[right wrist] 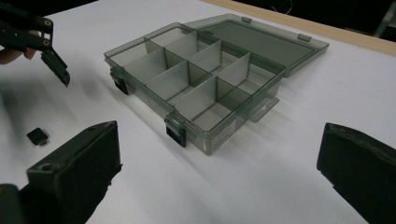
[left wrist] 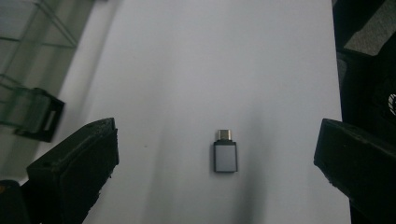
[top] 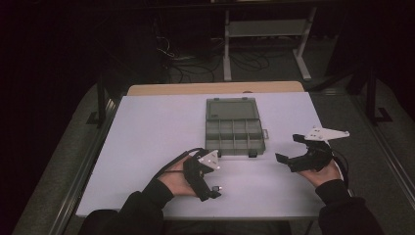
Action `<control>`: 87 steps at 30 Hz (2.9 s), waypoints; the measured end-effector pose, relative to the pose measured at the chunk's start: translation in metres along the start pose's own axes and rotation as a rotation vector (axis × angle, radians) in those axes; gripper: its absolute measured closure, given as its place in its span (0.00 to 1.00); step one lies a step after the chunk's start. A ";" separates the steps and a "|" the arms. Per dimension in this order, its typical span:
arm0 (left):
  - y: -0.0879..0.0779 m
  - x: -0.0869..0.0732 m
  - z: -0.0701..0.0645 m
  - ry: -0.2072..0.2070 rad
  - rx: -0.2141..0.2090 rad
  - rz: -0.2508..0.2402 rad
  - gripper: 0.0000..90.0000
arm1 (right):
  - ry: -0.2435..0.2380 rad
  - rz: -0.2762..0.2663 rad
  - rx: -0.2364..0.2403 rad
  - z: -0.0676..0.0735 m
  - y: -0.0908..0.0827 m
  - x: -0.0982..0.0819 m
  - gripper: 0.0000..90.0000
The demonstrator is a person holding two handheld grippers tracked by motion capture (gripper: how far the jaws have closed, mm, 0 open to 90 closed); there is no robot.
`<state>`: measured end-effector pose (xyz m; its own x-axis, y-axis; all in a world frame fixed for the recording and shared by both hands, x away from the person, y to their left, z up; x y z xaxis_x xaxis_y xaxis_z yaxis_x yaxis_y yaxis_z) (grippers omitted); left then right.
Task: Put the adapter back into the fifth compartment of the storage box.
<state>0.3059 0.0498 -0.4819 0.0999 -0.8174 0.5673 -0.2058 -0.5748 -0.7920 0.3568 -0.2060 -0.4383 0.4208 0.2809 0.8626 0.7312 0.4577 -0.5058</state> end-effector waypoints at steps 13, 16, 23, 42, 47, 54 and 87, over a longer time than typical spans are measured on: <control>0.011 -0.004 -0.005 0.016 -0.051 0.039 0.17 | -0.001 -0.001 0.002 0.000 0.000 0.000 0.00; 0.011 -0.004 -0.005 0.016 -0.051 0.039 0.19 | -0.002 -0.002 0.003 0.000 0.000 0.000 0.00; 0.005 -0.004 -0.005 0.026 -0.094 0.009 0.46 | 0.000 -0.003 0.004 0.000 0.000 0.000 0.00; 0.009 -0.009 0.001 0.021 -0.071 0.052 0.73 | 0.000 -0.004 0.003 0.000 0.000 0.000 0.00; 0.010 -0.010 0.003 0.011 -0.069 0.060 0.81 | 0.001 -0.005 0.004 0.000 0.000 0.000 0.00; 0.011 -0.010 0.004 0.004 -0.073 0.063 0.84 | -0.001 -0.006 0.002 0.000 -0.001 0.000 0.00; -0.030 0.006 0.014 0.006 -0.034 -0.014 0.85 | 0.002 -0.006 0.001 0.001 -0.002 0.001 0.00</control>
<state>0.3265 0.0617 -0.4585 0.0971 -0.8087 0.5801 -0.2371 -0.5849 -0.7757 0.3556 -0.2061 -0.4370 0.4171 0.2767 0.8657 0.7336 0.4599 -0.5004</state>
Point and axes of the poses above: each handheld gripper's, and its own axes: y roughly forward along the jaws, x roughly out of its top, z roughly to its left, the point moved 8 cm from there along y, roughly forward along the jaws, and after that the axes turned 13 degrees about -x, right-handed, at the moved point
